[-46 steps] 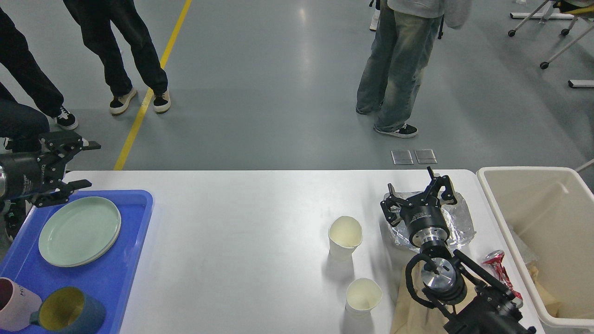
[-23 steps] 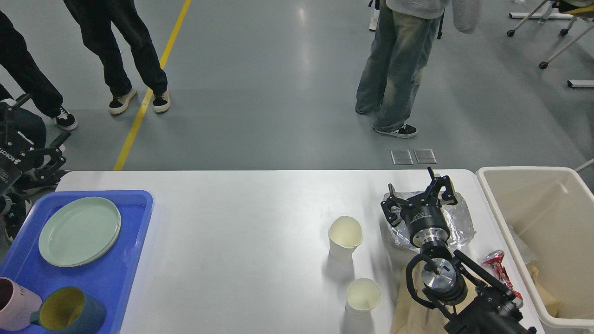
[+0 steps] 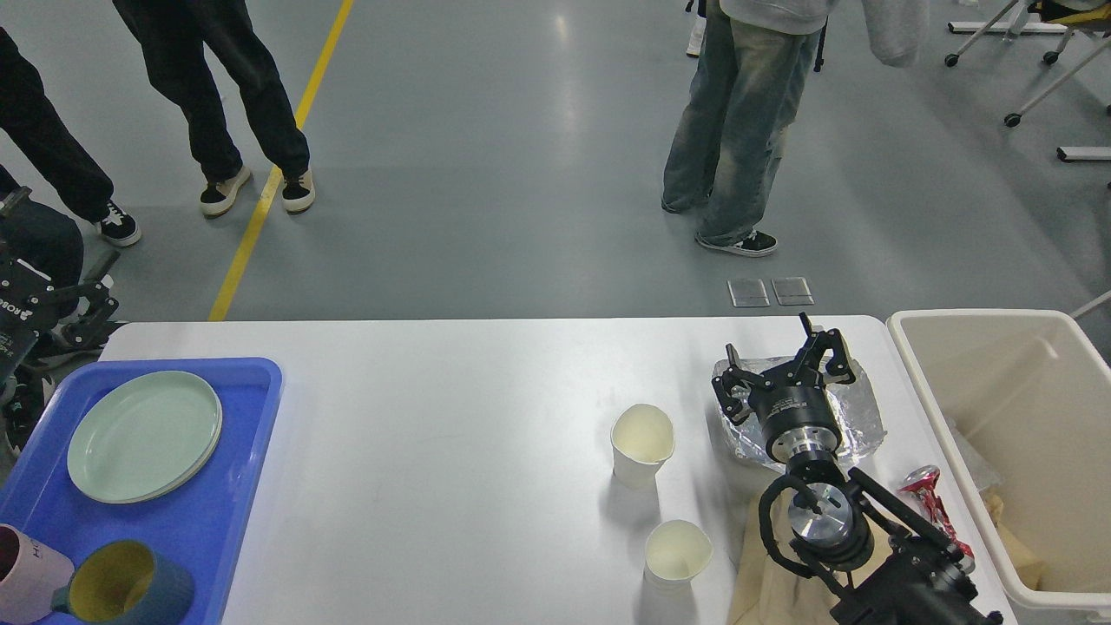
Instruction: Tidy desktop
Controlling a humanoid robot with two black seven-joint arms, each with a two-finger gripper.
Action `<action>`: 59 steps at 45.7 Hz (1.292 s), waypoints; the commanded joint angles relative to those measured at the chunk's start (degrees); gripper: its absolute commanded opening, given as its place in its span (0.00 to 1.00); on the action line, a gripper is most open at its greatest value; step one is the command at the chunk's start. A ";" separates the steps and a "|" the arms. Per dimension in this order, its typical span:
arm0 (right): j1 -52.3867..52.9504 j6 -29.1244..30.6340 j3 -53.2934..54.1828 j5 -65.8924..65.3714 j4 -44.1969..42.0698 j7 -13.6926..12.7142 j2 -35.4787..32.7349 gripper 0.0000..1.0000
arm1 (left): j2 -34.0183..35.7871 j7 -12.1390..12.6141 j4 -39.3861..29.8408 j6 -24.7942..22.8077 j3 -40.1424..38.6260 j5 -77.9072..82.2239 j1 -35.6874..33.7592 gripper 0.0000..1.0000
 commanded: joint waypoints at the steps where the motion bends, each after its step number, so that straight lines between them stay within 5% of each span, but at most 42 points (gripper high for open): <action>1: -0.09 0.00 0.00 0.00 0.00 0.00 0.00 1.00 | -2.34 -0.75 1.44 0.72 -1.81 -0.33 0.47 0.97; 11: -0.09 0.00 0.00 0.00 0.00 0.00 0.00 1.00 | -9.72 -0.67 6.72 0.72 -11.74 0.02 0.21 0.97; 23: 0.00 0.00 0.00 0.00 -0.18 0.00 0.00 1.00 | -15.52 -0.75 6.63 0.72 -12.10 0.20 -3.13 0.97; 38: 0.17 0.00 0.00 0.00 -0.18 0.00 -0.09 1.00 | -33.36 -0.84 6.81 0.46 -11.75 0.11 -5.42 0.97; 50: 0.08 0.00 0.00 0.00 -0.18 0.00 -0.09 1.00 | -38.02 -0.75 13.31 8.45 -10.96 0.55 -7.62 0.97; 59: 0.08 0.00 0.00 0.00 -0.18 0.00 -0.09 1.00 | -37.59 -0.93 13.49 9.16 -10.95 0.64 -7.70 0.97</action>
